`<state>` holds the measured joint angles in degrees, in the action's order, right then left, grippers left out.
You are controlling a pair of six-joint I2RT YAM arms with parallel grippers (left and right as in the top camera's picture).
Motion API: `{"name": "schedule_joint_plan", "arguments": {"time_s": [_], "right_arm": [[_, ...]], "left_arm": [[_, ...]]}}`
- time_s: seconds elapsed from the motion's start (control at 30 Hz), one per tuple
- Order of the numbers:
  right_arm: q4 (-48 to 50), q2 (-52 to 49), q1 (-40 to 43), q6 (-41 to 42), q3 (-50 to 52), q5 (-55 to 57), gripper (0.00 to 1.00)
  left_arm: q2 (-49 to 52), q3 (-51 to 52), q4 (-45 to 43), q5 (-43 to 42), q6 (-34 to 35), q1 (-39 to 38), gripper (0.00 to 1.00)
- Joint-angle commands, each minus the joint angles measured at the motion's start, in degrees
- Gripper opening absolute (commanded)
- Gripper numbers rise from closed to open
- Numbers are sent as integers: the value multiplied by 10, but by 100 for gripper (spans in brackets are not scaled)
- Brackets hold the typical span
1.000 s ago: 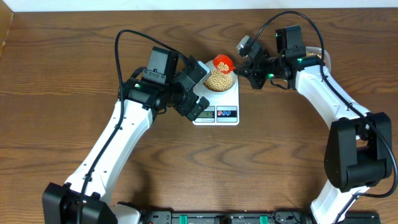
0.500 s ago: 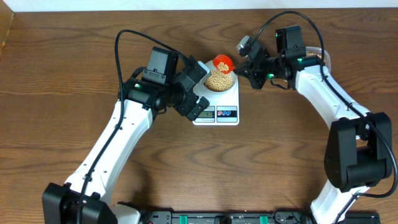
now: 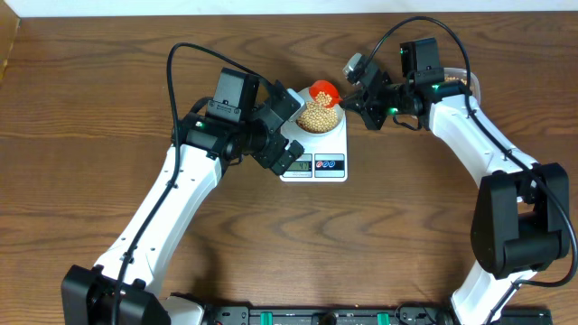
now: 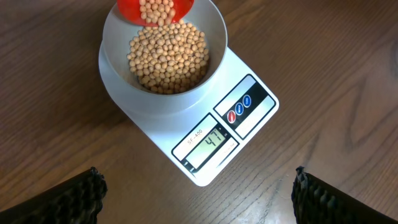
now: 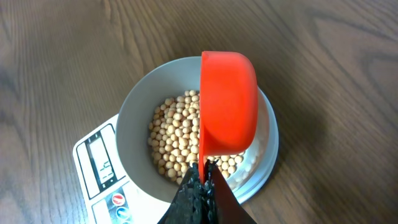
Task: Scoop item into bowl and weigh 50g on scale
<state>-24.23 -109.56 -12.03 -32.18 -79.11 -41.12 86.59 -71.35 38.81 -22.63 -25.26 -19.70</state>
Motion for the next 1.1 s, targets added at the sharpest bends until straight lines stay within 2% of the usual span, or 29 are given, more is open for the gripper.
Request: {"name": "schedule_joint_plan", "arguments": {"time_s": [0.0, 1.07], "right_arm": [[-5, 12, -6, -10, 2, -10, 1], [2, 12, -8, -9, 2, 3, 1]], "left_arm": [[2, -1, 2, -9, 7, 0, 98], [2, -1, 2, -9, 7, 0, 98]]}}
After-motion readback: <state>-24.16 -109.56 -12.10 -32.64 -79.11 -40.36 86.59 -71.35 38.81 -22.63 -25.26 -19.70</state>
